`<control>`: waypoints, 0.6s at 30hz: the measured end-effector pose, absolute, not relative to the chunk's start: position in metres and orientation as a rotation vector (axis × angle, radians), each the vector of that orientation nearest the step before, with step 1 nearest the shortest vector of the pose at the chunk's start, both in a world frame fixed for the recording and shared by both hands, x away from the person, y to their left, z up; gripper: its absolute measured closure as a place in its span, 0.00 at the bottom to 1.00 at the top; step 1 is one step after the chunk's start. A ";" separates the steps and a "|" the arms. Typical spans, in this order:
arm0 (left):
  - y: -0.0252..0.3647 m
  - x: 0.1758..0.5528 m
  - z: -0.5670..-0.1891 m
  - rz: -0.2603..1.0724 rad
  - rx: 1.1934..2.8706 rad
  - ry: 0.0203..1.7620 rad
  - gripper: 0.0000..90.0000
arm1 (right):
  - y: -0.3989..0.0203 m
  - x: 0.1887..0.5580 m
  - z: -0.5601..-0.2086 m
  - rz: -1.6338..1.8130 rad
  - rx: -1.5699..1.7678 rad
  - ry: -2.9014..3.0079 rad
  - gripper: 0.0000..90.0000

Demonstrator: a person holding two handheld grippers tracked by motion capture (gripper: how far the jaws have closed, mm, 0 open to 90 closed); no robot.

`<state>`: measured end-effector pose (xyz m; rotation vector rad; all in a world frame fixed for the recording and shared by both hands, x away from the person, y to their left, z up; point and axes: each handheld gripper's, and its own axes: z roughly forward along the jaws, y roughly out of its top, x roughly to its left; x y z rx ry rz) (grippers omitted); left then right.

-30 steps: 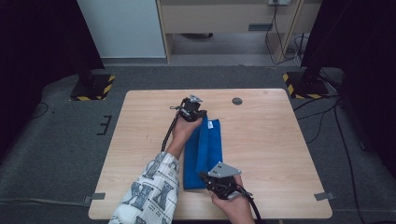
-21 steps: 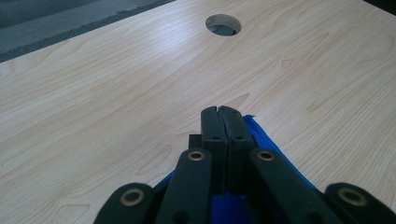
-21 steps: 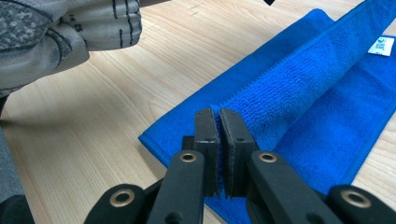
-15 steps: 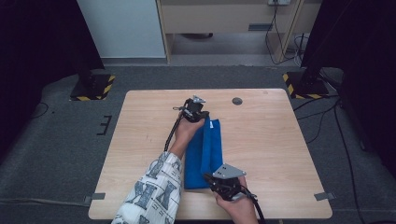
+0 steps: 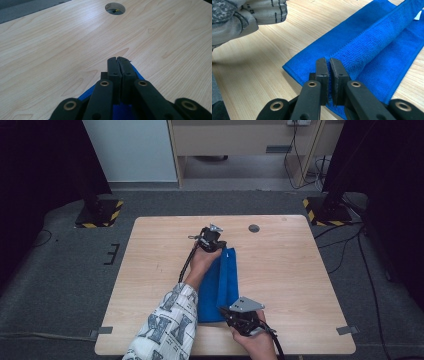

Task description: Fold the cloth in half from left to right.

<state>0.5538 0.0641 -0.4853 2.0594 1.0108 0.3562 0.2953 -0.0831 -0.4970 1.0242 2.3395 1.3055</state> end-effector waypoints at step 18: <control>0.059 0.551 -0.483 0.365 2.033 0.996 0.78 | -0.089 0.297 -0.499 1.257 1.115 2.327 0.71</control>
